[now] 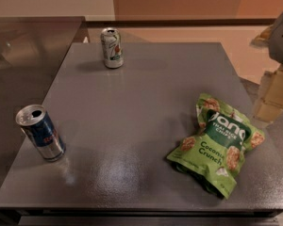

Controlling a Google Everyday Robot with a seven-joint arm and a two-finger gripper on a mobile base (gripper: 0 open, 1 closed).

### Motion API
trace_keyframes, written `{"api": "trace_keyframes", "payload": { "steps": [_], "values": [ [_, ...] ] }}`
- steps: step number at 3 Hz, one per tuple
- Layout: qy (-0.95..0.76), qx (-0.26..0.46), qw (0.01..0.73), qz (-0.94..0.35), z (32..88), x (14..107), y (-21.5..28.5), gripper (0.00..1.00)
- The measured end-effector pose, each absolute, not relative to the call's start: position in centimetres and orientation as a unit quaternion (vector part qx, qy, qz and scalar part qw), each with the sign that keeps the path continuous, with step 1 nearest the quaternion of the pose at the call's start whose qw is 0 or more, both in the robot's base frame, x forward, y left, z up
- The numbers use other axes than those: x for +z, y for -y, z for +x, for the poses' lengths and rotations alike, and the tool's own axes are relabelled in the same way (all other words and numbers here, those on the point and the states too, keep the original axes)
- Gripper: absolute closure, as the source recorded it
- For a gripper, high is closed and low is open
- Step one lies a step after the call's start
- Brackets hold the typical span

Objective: Move green rice chip bag near 7up can

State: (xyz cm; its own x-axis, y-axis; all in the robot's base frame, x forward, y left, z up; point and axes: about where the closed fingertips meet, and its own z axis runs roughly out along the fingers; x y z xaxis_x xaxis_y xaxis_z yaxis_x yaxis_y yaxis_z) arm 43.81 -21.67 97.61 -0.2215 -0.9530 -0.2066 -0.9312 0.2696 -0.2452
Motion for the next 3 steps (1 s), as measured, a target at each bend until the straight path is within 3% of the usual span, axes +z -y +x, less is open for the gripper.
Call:
{"api": "trace_keyframes", "payload": {
  "steps": [3],
  "values": [
    [-0.778,-0.034,0.158,-0.607,43.75,97.56,21.61,0.00]
  ]
}}
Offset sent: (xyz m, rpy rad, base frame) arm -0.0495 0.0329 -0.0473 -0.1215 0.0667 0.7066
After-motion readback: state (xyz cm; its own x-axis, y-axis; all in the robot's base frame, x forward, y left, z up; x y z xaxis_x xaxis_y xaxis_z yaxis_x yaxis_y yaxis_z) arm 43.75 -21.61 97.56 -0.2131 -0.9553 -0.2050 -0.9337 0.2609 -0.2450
